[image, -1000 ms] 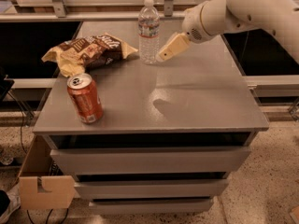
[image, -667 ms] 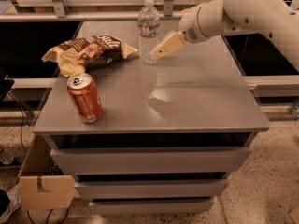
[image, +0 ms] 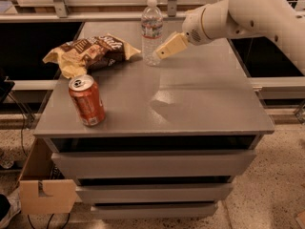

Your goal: Knock water bottle over

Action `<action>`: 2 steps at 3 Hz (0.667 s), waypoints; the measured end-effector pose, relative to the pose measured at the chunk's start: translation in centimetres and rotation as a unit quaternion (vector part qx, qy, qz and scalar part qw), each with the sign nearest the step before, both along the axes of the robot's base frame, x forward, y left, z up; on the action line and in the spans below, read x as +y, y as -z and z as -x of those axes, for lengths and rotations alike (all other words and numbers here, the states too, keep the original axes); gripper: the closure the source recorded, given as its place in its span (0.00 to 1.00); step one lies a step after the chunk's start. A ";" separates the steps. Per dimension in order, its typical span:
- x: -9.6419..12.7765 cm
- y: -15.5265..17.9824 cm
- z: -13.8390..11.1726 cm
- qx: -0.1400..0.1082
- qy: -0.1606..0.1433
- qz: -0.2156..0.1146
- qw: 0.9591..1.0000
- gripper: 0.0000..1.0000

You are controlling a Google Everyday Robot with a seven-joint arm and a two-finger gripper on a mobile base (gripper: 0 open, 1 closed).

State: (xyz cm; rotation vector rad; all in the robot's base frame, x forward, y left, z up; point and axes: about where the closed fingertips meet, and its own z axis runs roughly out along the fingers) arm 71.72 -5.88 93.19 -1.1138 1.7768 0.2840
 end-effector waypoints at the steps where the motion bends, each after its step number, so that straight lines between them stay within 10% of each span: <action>1: 0.3 0.1 -0.4 -0.007 0.004 -0.030 1.000 0.00; 2: 1.4 0.3 -1.2 -0.013 0.002 -0.069 0.998 0.00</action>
Offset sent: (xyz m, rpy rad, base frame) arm 0.0224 0.0217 -0.0024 0.2416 -0.0449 -0.0077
